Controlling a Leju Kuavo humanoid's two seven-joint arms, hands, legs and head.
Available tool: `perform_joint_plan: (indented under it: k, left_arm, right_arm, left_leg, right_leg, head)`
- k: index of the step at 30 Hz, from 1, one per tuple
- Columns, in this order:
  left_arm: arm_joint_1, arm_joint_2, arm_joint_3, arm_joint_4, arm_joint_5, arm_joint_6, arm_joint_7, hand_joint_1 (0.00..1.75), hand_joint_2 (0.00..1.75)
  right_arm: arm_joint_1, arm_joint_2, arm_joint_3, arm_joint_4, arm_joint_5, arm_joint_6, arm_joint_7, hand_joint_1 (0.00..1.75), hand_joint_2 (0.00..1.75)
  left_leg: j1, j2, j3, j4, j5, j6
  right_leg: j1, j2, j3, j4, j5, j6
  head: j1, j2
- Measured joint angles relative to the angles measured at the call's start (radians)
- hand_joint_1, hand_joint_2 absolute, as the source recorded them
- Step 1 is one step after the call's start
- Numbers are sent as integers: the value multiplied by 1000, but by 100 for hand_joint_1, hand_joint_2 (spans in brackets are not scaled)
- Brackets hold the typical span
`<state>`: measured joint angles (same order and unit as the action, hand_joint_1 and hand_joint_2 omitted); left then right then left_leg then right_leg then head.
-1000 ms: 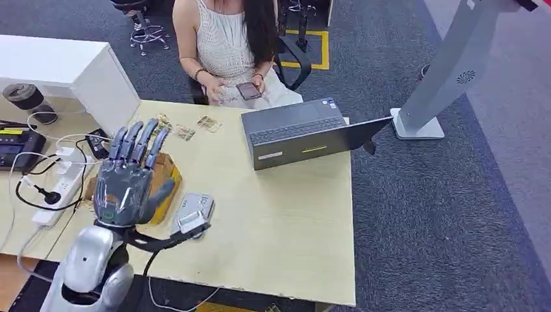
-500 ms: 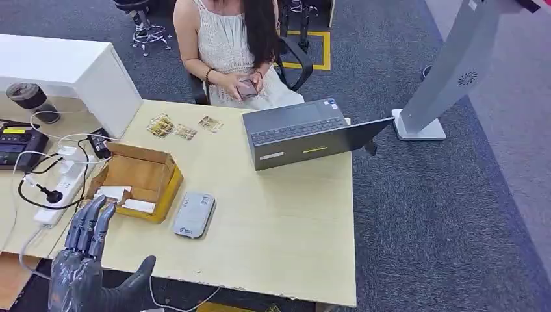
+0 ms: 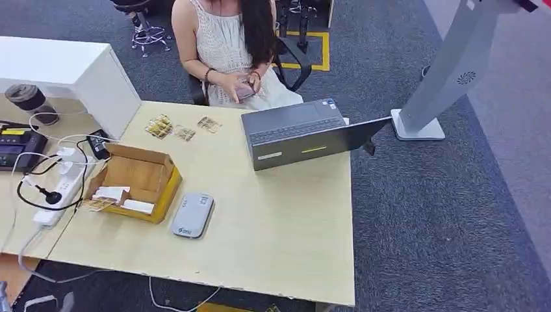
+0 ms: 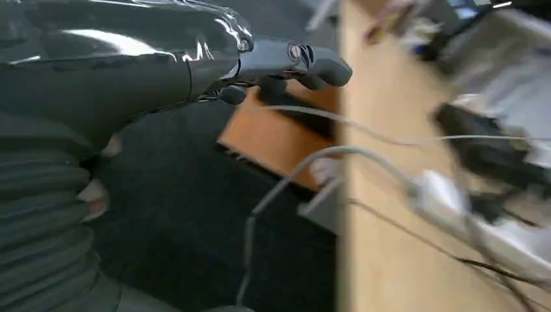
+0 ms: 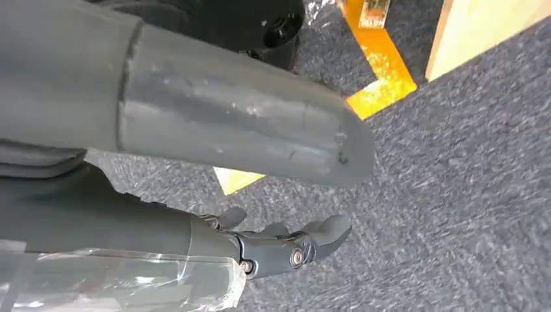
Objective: Pass the card to the sensor for recognition and then transmit it.
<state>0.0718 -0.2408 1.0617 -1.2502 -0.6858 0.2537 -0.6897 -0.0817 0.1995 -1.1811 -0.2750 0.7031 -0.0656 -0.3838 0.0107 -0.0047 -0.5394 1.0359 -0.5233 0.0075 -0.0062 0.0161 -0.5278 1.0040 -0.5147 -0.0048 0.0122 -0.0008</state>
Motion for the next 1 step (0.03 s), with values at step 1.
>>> perform_joint_plan:
  k: [1]
  left_arm:
    - [-19,6,38,68,14,4,-2,0,175]
  right_arm:
    - [-1,0,-5,0,0,-2,0,0,0]
  left_leg:
    - [0,0,0,0,0,0]
  right_leg:
    - [0,0,0,0,0,0]
  head:
    - [0,0]
